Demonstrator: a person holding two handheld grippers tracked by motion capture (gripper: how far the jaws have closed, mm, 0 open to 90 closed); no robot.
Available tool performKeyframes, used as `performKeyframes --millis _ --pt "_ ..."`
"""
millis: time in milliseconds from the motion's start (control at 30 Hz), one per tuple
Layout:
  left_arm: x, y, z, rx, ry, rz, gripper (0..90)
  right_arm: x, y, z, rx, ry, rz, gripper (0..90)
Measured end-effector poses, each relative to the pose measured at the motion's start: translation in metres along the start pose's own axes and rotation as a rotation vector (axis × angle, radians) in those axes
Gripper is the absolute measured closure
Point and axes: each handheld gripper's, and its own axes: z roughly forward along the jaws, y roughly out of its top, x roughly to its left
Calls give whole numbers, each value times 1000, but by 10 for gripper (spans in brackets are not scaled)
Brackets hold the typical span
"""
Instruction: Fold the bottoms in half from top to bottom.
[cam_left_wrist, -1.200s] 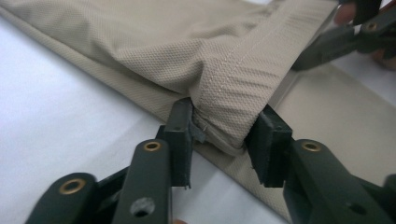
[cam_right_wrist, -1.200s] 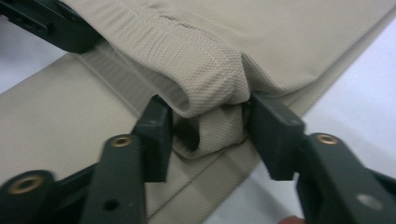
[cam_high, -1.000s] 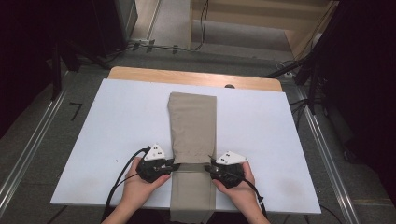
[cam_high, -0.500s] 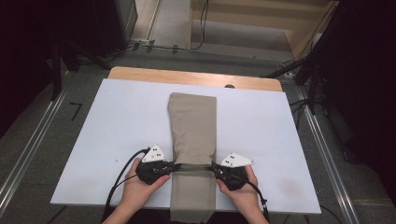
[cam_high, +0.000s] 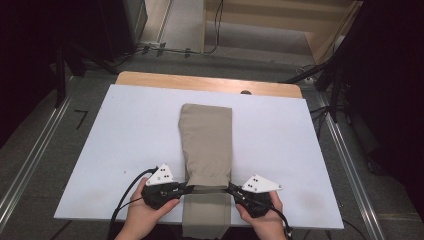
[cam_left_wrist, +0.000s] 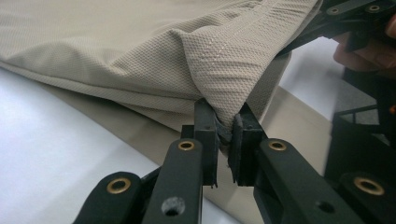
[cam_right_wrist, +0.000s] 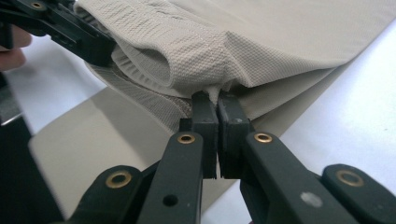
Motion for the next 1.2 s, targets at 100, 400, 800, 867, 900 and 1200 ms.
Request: performKeyframes --millis 100,400,800,867,900,1200 --pt "-5 -3 -3 -8 -23 -14 837 5 -4 -6 -6 10 -1 863" --pt "-27 -13 -12 17 -52 12 829 21 -16 -26 -10 35 5 863" --pt "-54 -26 -26 33 -104 19 828 44 -34 -52 -8 69 -1 863" --pt "-56 -30 -28 30 -132 22 807 47 -36 -56 -4 76 0 855" --pt "-57 -32 -29 24 -150 25 766 47 -38 -57 -7 78 7 816" --pt "-47 -29 -43 -73 -124 -14 169 42 -39 -85 -88 70 -6 125"
